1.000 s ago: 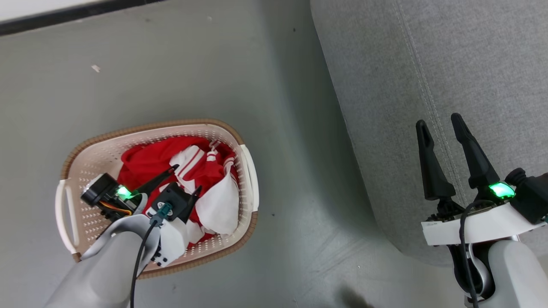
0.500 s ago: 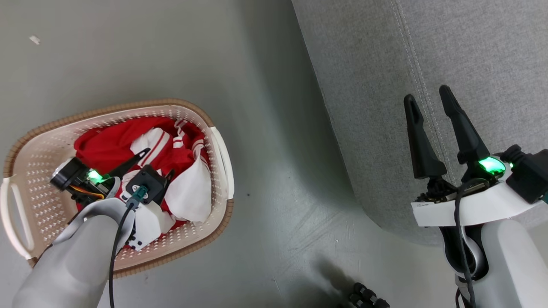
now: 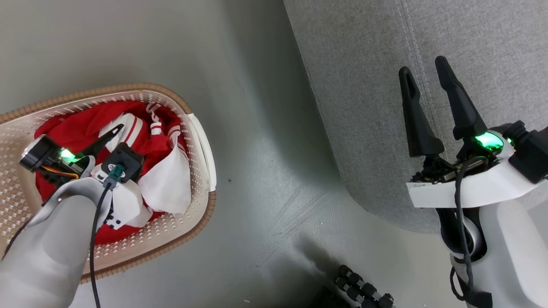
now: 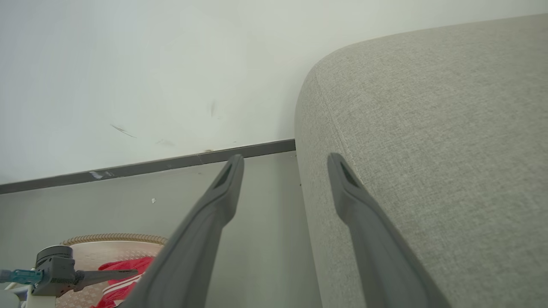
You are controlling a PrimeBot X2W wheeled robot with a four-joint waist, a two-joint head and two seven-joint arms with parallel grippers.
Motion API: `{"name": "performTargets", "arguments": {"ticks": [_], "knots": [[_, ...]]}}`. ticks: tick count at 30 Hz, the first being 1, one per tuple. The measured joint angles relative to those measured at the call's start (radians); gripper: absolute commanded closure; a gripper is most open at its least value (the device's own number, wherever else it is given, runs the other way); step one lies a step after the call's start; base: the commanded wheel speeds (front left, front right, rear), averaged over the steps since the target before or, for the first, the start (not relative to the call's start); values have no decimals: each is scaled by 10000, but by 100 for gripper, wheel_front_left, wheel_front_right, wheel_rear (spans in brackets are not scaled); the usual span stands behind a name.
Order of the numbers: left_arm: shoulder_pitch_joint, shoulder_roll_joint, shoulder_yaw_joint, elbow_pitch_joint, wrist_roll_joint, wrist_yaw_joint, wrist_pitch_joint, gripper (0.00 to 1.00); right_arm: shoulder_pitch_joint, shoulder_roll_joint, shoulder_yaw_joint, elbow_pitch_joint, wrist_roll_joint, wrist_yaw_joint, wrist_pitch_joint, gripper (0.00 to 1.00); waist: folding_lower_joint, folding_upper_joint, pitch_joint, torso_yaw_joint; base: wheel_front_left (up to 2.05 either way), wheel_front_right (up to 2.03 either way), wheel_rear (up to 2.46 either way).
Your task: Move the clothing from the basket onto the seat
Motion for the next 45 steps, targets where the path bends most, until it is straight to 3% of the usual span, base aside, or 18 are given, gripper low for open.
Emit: {"name": "performTargets", "arguments": {"ticks": [1, 2, 4, 5, 6, 26, 45], "knots": [[-27, 46, 25, 29, 0, 23, 0, 19, -58, 0, 4, -4, 10, 0, 0, 0, 0, 0, 54, -27, 0, 0, 0], [-60, 86, 38, 69, 0, 29, 0, 55, -101, 0, 13, -2, 12, 0, 0, 0, -1, 0, 105, -53, 0, 0, 0], [-136, 127, 54, 130, 0, 56, 0, 76, -224, 0, 29, 2, 67, 0, 0, 0, 0, 0, 203, -96, 0, 0, 0], [-156, 136, 56, 150, 0, 56, -2, 96, -274, -2, 25, -2, 81, 0, 0, 0, 0, 0, 249, -111, 0, 0, 0], [-163, 144, 58, 169, 0, 56, -25, 100, -295, -2, 23, 2, 81, 0, 0, 0, 0, 0, 292, -121, 0, 0, 0], [187, -163, 794, -562, -1039, 161, -311, 100, -862, -12, 46, 537, -261, 0, -2, 0, -1, 0, -129, 385, 0, 0, 0], [813, -267, 1007, -4036, -1682, 132, -334, 100, -1057, -36, 13, 1501, -1011, 0, -2, 0, -1, 0, -1447, 1348, 0, 0, 0]]}}
